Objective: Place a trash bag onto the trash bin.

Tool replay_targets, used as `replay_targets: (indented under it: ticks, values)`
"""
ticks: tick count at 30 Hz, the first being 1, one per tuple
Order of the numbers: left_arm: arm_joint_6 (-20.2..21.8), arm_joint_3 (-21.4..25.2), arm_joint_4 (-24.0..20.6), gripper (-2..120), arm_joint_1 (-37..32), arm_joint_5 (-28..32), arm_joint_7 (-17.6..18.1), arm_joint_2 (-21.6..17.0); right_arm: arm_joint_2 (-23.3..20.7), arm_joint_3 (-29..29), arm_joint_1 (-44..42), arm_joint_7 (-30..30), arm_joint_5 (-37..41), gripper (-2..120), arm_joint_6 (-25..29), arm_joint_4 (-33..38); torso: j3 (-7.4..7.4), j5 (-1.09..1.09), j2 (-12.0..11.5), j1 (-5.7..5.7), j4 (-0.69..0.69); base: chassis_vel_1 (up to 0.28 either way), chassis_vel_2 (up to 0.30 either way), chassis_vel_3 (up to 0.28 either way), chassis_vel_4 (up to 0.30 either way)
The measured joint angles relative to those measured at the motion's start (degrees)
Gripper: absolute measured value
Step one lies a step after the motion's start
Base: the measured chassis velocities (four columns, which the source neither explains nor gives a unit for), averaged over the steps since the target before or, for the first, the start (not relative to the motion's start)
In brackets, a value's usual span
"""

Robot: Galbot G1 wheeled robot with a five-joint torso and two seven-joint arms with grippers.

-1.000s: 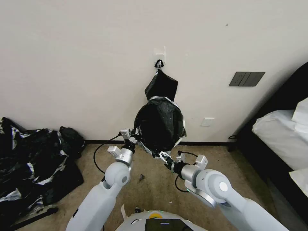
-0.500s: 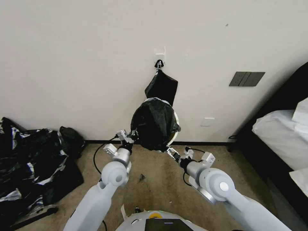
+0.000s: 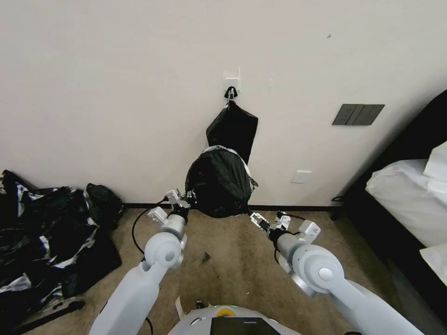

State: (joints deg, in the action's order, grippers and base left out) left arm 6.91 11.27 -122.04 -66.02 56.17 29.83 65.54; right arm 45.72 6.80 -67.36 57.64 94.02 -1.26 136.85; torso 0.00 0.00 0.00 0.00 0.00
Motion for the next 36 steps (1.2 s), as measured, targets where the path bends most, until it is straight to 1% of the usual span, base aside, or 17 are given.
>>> replay_targets:
  ticks: [4, 10, 12, 13, 17, 19, 20, 22, 24, 25, 26, 28, 29, 30, 33, 34, 36]
  values:
    - [0.4, 0.01, 0.35, 1, -0.03, 0.17, 0.77, 0.1, -0.22, 0.22, -0.21, 0.8, -0.45, 100, 0.01, 0.81, 0.0, 0.0, 0.0, 0.0, -0.01, 0.0, 0.0, 0.0, 0.0]
    - [0.44, 0.0, 1.75, 1, 0.17, -0.29, 0.68, 0.17, -0.75, -0.37, -0.99, -1.23, -7.15, 100, -1.49, 2.46, 0.0, 0.0, 0.0, 0.0, 0.0, 0.0, 0.0, 0.0, 0.0]
    - [-0.1, 0.36, 3.13, 1, -0.15, -0.23, -1.43, 0.24, -2.19, 0.19, -1.47, -5.23, -12.93, 100, -2.09, 3.65, 0.0, 0.01, 0.0, 0.0, -0.01, 0.0, 0.0, 0.0, 0.0]
    - [-0.1, 0.36, 3.13, 1, -0.15, -0.23, -1.43, 0.24, -2.19, 0.19, -1.47, -5.23, -12.93, 100, -2.09, 3.65, 0.0, 0.01, 0.0, 0.0, -0.01, 0.0, 0.0, 0.0, 0.0]
    - [-0.56, 0.56, 4.77, 1, -0.47, -0.02, -3.42, 0.46, -4.47, 2.01, -0.72, -10.84, -18.05, 100, -2.68, 4.81, 0.0, 0.0, 0.0, 0.0, 0.0, 0.0, 0.0, 0.0, 0.0]
    - [-1.36, 0.44, 5.18, 1, -0.65, -0.04, -5.01, 0.47, -5.93, 2.62, 0.07, -15.71, -21.19, 100, -3.66, 5.01, 0.0, 0.01, 0.0, 0.0, -0.01, 0.0, 0.0, 0.0, 0.0]
    - [-1.36, 0.44, 5.18, 1, -0.65, -0.04, -5.01, 0.47, -5.93, 2.62, 0.07, -15.71, -21.19, 100, -3.66, 5.01, 0.0, 0.01, 0.0, 0.0, -0.01, 0.0, 0.0, 0.0, 0.0]
    - [-3.55, -0.08, 5.88, 1, -0.99, -1.95, -9.45, 0.42, -8.42, 2.46, 2.37, -25.34, -28.93, 100, -6.68, 3.32, 0.0, 0.01, 0.0, 0.0, -0.01, 0.0, 0.0, 0.0, 0.0]
    - [-4.29, -0.21, 6.19, 1, -1.06, -2.95, -10.67, 0.41, -8.9, 2.38, 2.97, -27.16, -30.4, 100, -7.29, 2.8, 0.0, 0.01, 0.0, 0.0, -0.01, 0.0, 0.0, 0.0, 0.0]
    - [-5.43, -0.36, 6.77, 1, -1.17, -4.31, -12.64, 0.42, -9.77, 2.22, 4.53, -30.03, -31.71, 100, -8.22, 1.88, 0.0, 0.01, 0.0, 0.0, -0.02, 0.0, 0.0, 0.0, 0.0]
    - [-6.84, -0.42, 7.63, 1, -1.48, -5.86, -15.63, 0.44, -10.4, 1.87, 7.08, -31.57, -30.07, 100, -8.75, 1.06, 0.0, 0.01, 0.0, 0.0, -0.01, 0.0, 0.0, 0.0, 0.0]
    - [-6.93, -0.42, 7.68, 1, -1.5, -5.94, -15.8, 0.44, -10.42, 1.86, 7.25, -31.62, -29.81, 100, -8.76, 1.01, 0.0, 0.01, 0.0, 0.0, -0.01, 0.0, 0.0, 0.0, 0.0]
    - [-8.48, -0.27, 8.54, 1, -2.05, -7.35, -18.87, 0.52, -10.63, 1.88, 10.96, -32.0, -23.69, 100, -8.78, 0.09, 0.0, 0.0, 0.0, 0.0, 0.0, 0.0, 0.0, 0.0, 0.0]
    - [-8.48, -0.27, 8.54, 1, -2.05, -7.35, -18.87, 0.52, -10.63, 1.88, 10.96, -32.0, -23.69, 100, -8.78, 0.09, 0.0, 0.0, 0.0, 0.0, 0.0, 0.0, 0.0, 0.0, 0.0]
    - [-10.34, 0.09, 8.89, 1, -3.34, -8.22, -23.47, 0.61, -9.09, 3.82, 16.45, -29.69, -5.65, 100, -7.15, -1.19, 0.0, 0.0, 0.0, 0.0, -0.01, 0.0, 0.0, 0.0, 0.0]
    - [-10.34, 0.09, 8.89, 1, -3.34, -8.22, -23.47, 0.61, -9.09, 3.82, 16.45, -29.69, -5.65, 100, -7.15, -1.19, 0.0, 0.0, 0.0, 0.0, -0.01, 0.0, 0.0, 0.0, 0.0]
    - [-10.9, 0.28, 8.56, 1, -3.87, -8.34, -24.85, 0.61, -7.07, 6.3, 19.08, -27.34, 6.24, 99, -5.73, -2.46, 0.0, 0.01, 0.0, 0.0, 0.0, 0.0, 0.0, 0.0, 0.0]
